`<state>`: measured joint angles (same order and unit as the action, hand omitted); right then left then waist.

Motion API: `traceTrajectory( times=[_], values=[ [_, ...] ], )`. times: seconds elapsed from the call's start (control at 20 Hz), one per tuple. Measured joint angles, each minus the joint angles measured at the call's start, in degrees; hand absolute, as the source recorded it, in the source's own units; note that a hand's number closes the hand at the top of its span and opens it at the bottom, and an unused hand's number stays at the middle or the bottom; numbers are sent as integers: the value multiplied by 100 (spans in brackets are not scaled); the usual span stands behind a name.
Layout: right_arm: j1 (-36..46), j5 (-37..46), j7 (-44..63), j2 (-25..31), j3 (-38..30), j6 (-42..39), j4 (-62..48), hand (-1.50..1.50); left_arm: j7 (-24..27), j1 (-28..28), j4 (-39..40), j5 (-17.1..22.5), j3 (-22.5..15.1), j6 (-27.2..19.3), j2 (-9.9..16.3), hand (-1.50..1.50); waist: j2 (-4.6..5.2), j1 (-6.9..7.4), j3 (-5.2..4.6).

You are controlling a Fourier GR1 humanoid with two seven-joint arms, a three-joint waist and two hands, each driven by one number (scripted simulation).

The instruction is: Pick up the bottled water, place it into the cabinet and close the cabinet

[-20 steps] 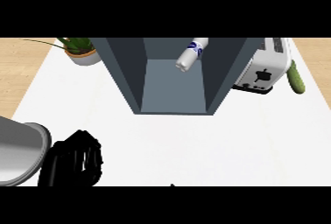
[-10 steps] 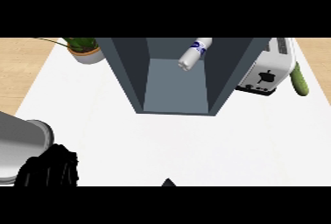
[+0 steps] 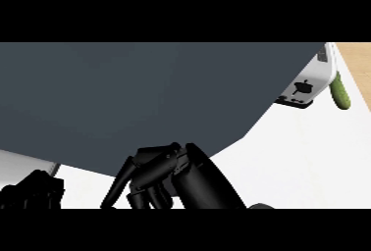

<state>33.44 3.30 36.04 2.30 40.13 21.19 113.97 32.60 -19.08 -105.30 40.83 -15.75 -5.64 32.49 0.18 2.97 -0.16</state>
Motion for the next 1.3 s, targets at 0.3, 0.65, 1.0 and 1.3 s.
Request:
traceTrajectory(
  times=[0.3, 0.65, 1.0, 1.3],
  values=[
    [754, -1242, -508, -194, -1055, -443, -1448, 150, 69, -226, 57, 148, 298, 408, 141, 150, -1, -47, 5],
    [1279, -2001, -1447, -130, -2009, -1616, -3141, 150, 12, -397, 41, 270, 587, 682, 240, 150, -77, -82, 5],
    [1375, -2228, -2085, 13, -2182, -2473, -3717, 150, 4, -518, -94, 217, 621, 811, 258, 150, -221, -27, 2],
    [1405, -2330, -2420, 139, -2221, -2962, -3892, 150, -90, -350, -147, 205, 671, 762, 262, 150, -239, 4, -29]
  ],
)
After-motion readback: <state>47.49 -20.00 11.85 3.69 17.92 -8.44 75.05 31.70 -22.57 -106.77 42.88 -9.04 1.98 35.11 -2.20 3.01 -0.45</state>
